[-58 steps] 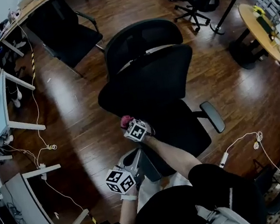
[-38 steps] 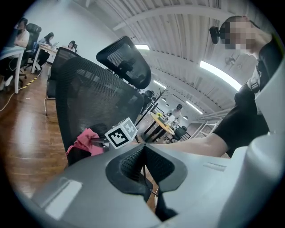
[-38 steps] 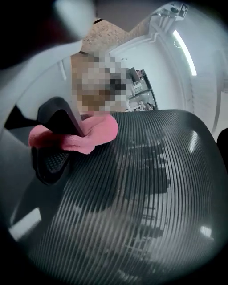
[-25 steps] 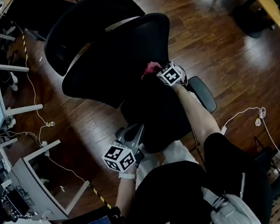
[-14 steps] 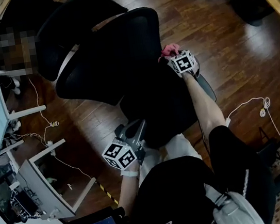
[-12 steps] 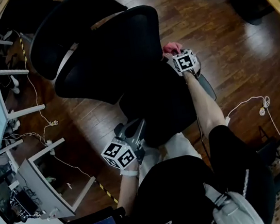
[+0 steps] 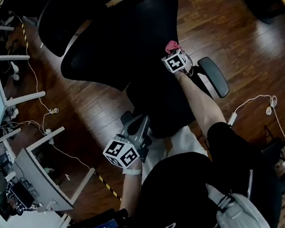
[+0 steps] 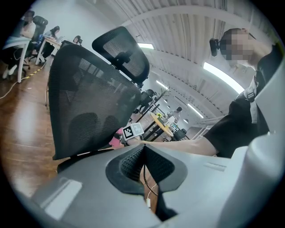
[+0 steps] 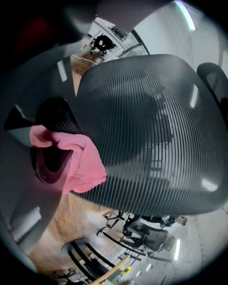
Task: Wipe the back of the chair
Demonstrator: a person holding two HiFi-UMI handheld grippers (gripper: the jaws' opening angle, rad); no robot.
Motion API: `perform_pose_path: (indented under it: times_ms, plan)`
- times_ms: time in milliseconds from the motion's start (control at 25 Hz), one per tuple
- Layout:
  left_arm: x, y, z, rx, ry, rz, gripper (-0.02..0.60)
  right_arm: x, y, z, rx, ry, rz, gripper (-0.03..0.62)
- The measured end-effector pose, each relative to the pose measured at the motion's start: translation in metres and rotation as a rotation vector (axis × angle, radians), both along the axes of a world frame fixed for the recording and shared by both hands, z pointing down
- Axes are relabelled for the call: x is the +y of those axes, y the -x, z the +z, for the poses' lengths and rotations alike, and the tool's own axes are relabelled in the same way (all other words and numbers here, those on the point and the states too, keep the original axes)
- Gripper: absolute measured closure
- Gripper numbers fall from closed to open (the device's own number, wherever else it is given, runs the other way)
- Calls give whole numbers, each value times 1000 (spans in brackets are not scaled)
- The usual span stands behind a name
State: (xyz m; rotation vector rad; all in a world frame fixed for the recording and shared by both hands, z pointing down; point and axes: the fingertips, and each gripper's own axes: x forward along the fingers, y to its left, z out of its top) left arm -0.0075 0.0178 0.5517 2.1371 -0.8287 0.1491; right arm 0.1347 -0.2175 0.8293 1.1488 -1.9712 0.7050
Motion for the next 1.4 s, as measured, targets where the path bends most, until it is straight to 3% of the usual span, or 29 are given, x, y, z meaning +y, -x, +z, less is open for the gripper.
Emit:
perform_pose_path:
  times_ms: [560, 760, 920, 1240, 1320, 1400]
  plan:
    - [24, 82, -1, 14, -9, -110, 589, 68, 211, -8, -73, 6, -257, 548]
    - [34, 108, 1, 9, -4, -136, 589, 91, 268, -12, -102, 11, -332, 548]
    - [39, 119, 5, -1, 0, -148, 589, 121, 312, -13, -164, 12, -469, 548]
    - [41, 121, 9, -21, 14, -148, 589, 178, 361, -9, -346, 84, -730, 548]
    - [41, 116, 10, -21, 21, -144, 589, 174, 350, 1, -314, 102, -722, 548]
    - [40, 110, 9, -19, 25, -139, 589, 152, 324, 8, -278, 109, -621, 548]
